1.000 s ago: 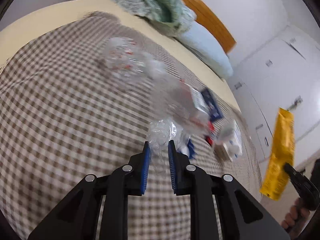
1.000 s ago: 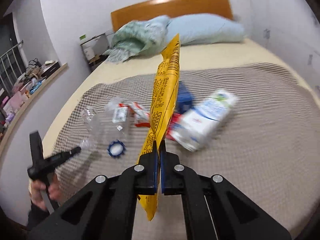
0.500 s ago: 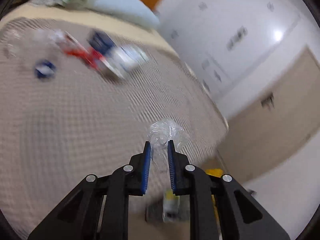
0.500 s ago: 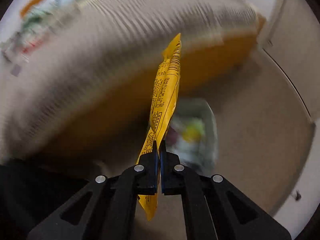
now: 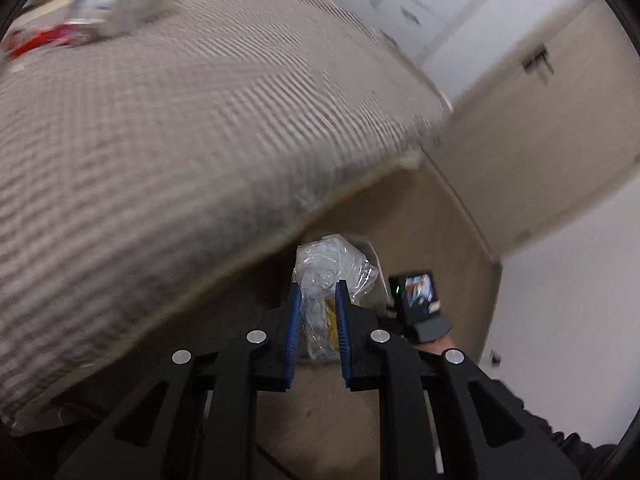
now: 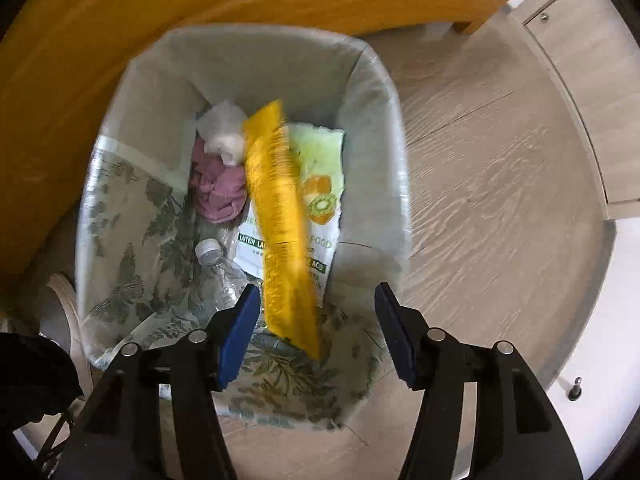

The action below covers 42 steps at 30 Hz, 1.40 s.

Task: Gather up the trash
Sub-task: 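Carry both items to the wastebasket and open both tools to drop them, then move both open tools back over the bed toward the milk carton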

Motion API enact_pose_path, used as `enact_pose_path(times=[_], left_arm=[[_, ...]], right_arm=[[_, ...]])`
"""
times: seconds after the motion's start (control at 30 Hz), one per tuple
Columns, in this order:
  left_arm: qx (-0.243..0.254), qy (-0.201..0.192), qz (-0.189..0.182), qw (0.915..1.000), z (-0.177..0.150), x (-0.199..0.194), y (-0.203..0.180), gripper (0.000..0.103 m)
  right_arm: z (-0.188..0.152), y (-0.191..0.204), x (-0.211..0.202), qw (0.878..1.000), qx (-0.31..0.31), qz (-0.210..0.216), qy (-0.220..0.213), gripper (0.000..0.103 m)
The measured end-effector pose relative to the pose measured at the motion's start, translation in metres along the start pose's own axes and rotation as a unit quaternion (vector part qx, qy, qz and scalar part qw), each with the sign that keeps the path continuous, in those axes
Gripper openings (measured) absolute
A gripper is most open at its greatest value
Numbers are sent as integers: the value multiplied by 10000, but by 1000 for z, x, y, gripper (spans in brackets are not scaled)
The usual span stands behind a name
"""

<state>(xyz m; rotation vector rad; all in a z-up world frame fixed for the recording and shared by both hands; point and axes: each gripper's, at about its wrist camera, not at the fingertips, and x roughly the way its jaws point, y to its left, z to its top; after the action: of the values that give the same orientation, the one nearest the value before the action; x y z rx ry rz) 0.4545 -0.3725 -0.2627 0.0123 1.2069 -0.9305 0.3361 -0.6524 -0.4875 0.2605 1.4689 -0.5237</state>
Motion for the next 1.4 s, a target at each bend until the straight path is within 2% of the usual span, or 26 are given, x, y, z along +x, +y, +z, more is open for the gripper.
enact_pose_path(times=[0.1, 0.13, 0.23, 0.3, 0.33, 0.37, 0.4, 0.43, 0.47, 0.5, 0.53, 0.57, 0.63, 0.67, 0.73, 0.8, 0.87, 0.97, 1.07, 1.17, 1.27, 1.4], left_arm=[[241, 604, -280, 9975, -3, 64, -27, 14], [291, 869, -256, 9955, -5, 89, -36, 14], [630, 1630, 36, 9846, -13, 167, -63, 14], [1057, 1899, 285, 9757, -16, 209, -78, 15], [1066, 2005, 398, 9731, -17, 229, -80, 17], [902, 2125, 438, 9720, -18, 254, -79, 21], [756, 2286, 404, 9697, -21, 276, -76, 37], [613, 2539, 395, 9645, -27, 302, -71, 63], [518, 2783, 523, 9577, -31, 325, -60, 70], [361, 2892, 723, 9538, -39, 345, -49, 71], [143, 2874, 845, 9540, -48, 353, -37, 71], [-136, 2874, 941, 9531, -58, 355, -22, 71], [-590, 2990, 866, 9485, -69, 355, -6, 71], [-580, 3050, 819, 9471, -72, 351, -7, 71], [-304, 2852, 739, 9551, -64, 343, -17, 71], [8, 2635, 745, 9618, -59, 333, -29, 71], [132, 2586, 750, 9630, -60, 327, -34, 71], [93, 2583, 743, 9632, -62, 323, -32, 71], [133, 2511, 790, 9646, -60, 310, -32, 71], [200, 2290, 813, 9698, -54, 296, -36, 71], [191, 1978, 674, 9777, -45, 273, -43, 71], [294, 1498, 489, 9871, -36, 235, -57, 71]], right_arm=[[-25, -18, -33, 9976, 334, 342, -505, 64], [-32, -23, -45, 9954, 511, 481, -653, 67], [-51, -51, -69, 9860, 1106, 798, -955, 68], [-66, -64, -82, 9768, 1535, 984, -1120, 68], [-75, -72, -86, 9706, 1794, 1073, -1195, 70], [-77, -79, -87, 9664, 1965, 1109, -1229, 73], [-87, -87, -86, 9589, 2275, 1144, -1252, 73], [-90, -90, -82, 9543, 2439, 1203, -1241, 73], [-94, -91, -77, 9510, 2544, 1276, -1206, 73], [-96, -93, -72, 9482, 2650, 1338, -1129, 73], [-97, -94, -68, 9473, 2712, 1346, -1048, 73], [-97, -94, -67, 9469, 2718, 1365, -1039, 73], [-96, -91, -64, 9493, 2625, 1370, -1061, 73], [-93, -89, -60, 9524, 2560, 1295, -1032, 73], [-91, -88, -54, 9555, 2530, 1206, -922, 73], [-89, -87, -52, 9534, 2587, 1259, -903, 73], [-88, -84, -56, 9548, 2526, 1217, -985, 73], [-85, -80, -63, 9656, 2244, 848, -1005, 73], [-87, -84, -69, 9657, 2250, 821, -1006, 73], [-87, -86, -74, 9670, 2225, 745, -994, 73], [-86, -91, -90, 9680, 2197, 558, -1079, 73], [-82, -98, -128, 9655, 2196, 393, -1345, 73]])
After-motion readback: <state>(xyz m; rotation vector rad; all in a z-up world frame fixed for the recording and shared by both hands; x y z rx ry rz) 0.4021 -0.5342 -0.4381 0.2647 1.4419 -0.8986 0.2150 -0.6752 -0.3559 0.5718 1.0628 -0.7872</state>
